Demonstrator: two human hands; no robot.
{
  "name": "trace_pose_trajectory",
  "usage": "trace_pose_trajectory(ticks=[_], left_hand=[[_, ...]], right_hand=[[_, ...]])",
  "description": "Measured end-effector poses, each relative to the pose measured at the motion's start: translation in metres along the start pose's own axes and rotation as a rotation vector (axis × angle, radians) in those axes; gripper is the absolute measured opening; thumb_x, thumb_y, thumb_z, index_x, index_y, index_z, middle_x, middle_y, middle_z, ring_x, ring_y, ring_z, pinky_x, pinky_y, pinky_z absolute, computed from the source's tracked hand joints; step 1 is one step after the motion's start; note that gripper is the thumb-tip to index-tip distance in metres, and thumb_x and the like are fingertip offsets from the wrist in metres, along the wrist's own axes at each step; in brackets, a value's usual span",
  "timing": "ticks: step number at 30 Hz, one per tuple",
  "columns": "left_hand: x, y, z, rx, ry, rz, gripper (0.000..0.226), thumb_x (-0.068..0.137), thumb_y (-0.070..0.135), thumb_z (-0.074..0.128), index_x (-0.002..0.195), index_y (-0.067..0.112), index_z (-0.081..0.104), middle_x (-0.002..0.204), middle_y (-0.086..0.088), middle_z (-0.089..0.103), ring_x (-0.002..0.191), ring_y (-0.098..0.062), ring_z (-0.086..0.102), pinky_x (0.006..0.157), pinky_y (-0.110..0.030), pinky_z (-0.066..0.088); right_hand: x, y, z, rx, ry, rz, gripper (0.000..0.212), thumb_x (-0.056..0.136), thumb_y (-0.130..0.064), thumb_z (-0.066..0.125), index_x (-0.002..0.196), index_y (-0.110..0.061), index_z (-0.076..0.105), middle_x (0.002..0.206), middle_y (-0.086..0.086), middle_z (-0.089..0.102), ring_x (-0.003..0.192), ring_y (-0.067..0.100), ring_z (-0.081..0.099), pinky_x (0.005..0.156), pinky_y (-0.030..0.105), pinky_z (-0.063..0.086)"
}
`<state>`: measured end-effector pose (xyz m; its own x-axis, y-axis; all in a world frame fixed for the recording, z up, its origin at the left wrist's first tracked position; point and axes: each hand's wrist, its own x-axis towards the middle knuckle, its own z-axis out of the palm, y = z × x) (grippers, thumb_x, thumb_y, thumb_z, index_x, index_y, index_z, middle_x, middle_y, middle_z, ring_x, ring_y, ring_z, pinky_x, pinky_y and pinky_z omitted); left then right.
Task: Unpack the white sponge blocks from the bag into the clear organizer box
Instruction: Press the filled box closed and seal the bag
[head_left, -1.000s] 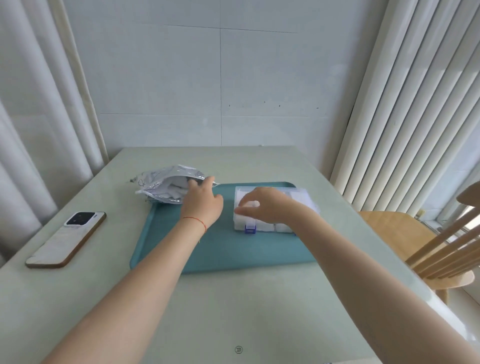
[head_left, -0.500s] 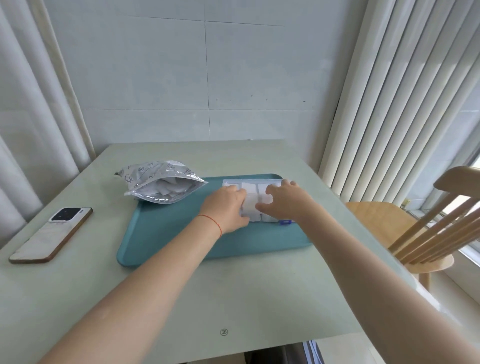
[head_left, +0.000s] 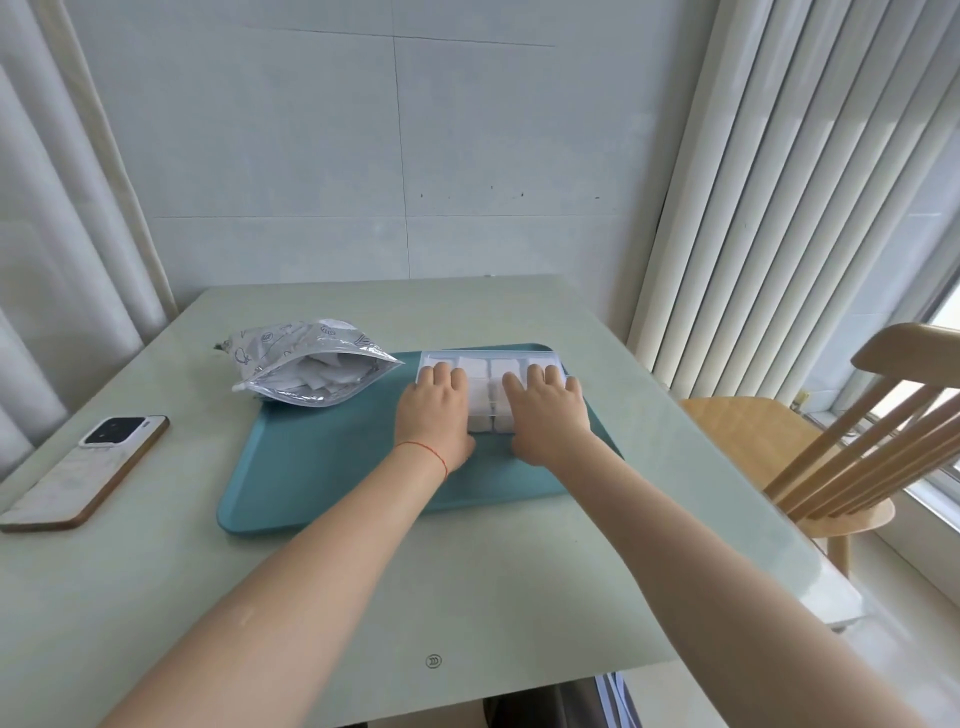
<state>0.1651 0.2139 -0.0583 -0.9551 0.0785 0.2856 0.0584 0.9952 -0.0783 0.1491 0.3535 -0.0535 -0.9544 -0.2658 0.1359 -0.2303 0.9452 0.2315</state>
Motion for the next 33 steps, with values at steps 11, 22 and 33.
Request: trace_pose_trajectory(ticks=[11,22,33], left_hand=[[0.008,-0.034,-0.014,-0.238,-0.073,0.09,0.031,0.085,0.021,0.065,0.116,0.014,0.065,0.12,-0.008,0.055,0.111,-0.029,0.054,0.083,-0.033,0.046],[0.016,-0.048,-0.009,-0.331,-0.046,0.115,0.017,0.087,0.024,0.069,0.099,0.014,0.074,0.098,-0.006,0.055,0.098,-0.03,0.056,0.068,-0.03,0.031],[0.0,-0.132,-0.01,-0.289,0.422,-0.392,0.04,0.074,0.012,0.057,0.113,0.015,0.065,0.126,-0.019,0.052,0.119,-0.042,0.046,0.095,-0.053,0.039]], right_hand=[[0.015,0.038,-0.024,0.157,-0.137,-0.122,0.046,0.087,-0.021,0.065,0.131,-0.015,0.054,0.131,0.007,0.057,0.122,0.028,0.049,0.094,0.034,0.045],[0.033,0.038,-0.032,0.218,-0.213,-0.043,0.058,0.082,-0.017,0.074,0.136,-0.018,0.052,0.131,0.005,0.055,0.117,0.027,0.054,0.092,0.033,0.047],[0.065,-0.043,-0.045,0.593,0.017,-0.115,0.045,0.092,-0.021,0.053,0.136,-0.015,0.048,0.132,0.008,0.053,0.126,0.027,0.044,0.098,0.037,0.041]])
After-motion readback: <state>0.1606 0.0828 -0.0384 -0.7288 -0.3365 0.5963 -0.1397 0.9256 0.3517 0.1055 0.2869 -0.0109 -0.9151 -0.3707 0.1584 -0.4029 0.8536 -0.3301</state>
